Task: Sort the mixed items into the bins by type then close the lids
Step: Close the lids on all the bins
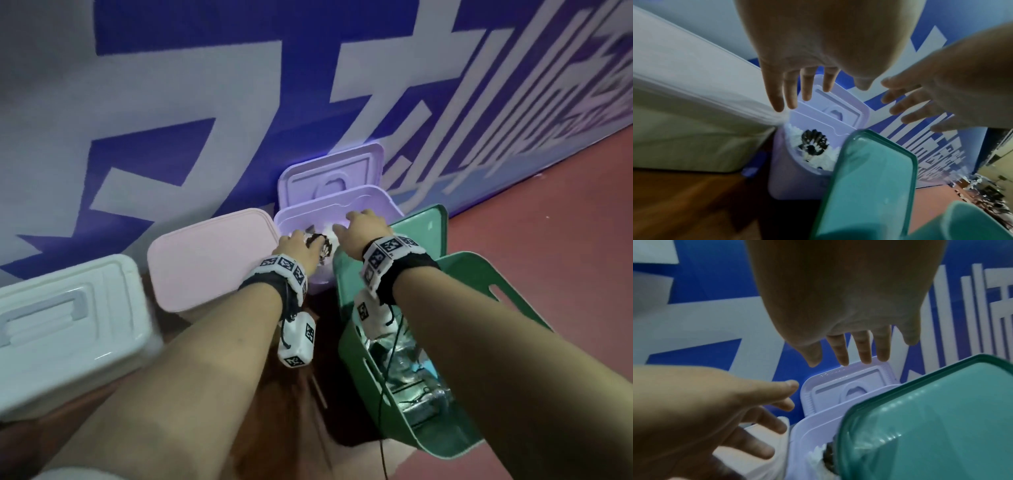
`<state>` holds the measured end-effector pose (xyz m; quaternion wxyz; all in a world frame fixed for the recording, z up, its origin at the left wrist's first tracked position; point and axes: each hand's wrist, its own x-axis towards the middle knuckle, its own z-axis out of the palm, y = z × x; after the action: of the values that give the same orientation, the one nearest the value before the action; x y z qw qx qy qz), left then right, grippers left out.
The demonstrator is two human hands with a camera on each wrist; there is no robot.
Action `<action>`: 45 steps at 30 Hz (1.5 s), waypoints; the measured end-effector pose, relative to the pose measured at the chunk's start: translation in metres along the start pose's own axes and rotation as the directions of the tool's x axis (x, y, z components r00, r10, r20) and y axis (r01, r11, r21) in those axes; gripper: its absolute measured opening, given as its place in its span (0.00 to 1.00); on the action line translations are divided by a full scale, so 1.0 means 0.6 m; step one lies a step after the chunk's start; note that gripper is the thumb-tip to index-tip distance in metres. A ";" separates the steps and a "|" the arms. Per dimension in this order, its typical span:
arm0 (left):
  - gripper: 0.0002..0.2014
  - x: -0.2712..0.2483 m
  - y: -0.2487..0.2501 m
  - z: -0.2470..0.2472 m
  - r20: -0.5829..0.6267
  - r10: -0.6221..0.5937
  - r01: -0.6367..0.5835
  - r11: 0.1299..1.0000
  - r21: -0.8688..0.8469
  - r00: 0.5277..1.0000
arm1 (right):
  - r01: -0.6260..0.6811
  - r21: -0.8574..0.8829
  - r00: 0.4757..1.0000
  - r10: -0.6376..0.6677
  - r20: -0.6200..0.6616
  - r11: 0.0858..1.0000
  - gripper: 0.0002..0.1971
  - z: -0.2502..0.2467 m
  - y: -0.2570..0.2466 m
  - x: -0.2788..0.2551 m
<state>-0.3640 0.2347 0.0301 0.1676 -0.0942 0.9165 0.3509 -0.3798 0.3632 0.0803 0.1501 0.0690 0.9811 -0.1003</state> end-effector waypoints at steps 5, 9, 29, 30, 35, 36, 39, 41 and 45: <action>0.36 0.016 0.079 0.076 0.043 -0.016 0.016 1.000 0.002 0.999 | -0.076 0.066 0.997 0.074 0.024 0.995 0.28 -0.035 0.125 0.029; 0.36 0.035 0.125 0.112 0.045 -0.067 0.062 0.994 0.094 0.997 | -0.101 0.107 0.995 0.098 0.034 0.989 0.29 -0.051 0.207 0.060; 0.34 -0.006 0.167 0.122 -0.200 -0.119 0.158 0.969 0.191 0.972 | 0.142 -0.136 0.974 -0.114 0.193 0.981 0.37 -0.047 0.260 0.152; 0.34 -0.012 0.168 0.120 -0.210 -0.110 0.153 0.967 0.204 0.972 | 0.144 -0.135 0.977 -0.119 0.178 0.980 0.37 -0.049 0.260 0.149; 0.30 -0.050 0.171 0.108 -0.258 -0.065 0.125 0.966 0.225 0.964 | 0.177 -0.096 0.983 -0.172 0.060 0.979 0.35 -0.073 0.270 0.113; 0.29 -0.058 0.171 0.106 -0.272 -0.047 0.112 0.967 0.230 0.961 | 0.180 -0.085 0.984 -0.178 0.031 0.980 0.35 -0.078 0.274 0.102; 0.29 -0.089 0.166 0.099 -0.301 -0.002 0.082 0.964 0.254 0.954 | 0.188 -0.048 0.981 -0.190 -0.042 0.981 0.33 -0.086 0.283 0.063; 0.29 -0.114 0.159 0.098 -0.312 0.027 0.061 0.961 0.269 0.950 | 0.191 -0.027 0.978 -0.193 -0.080 0.981 0.32 -0.085 0.287 0.031; 0.29 -0.165 0.145 0.101 -0.326 0.083 0.010 0.962 0.274 0.942 | 0.198 -0.005 0.966 -0.196 -0.170 0.980 0.30 -0.083 0.290 -0.032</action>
<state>-0.2828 0.3448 0.0781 0.0143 -0.1111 0.9726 0.2037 -0.3466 0.5405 0.1022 0.0551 -0.0198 0.9917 -0.1145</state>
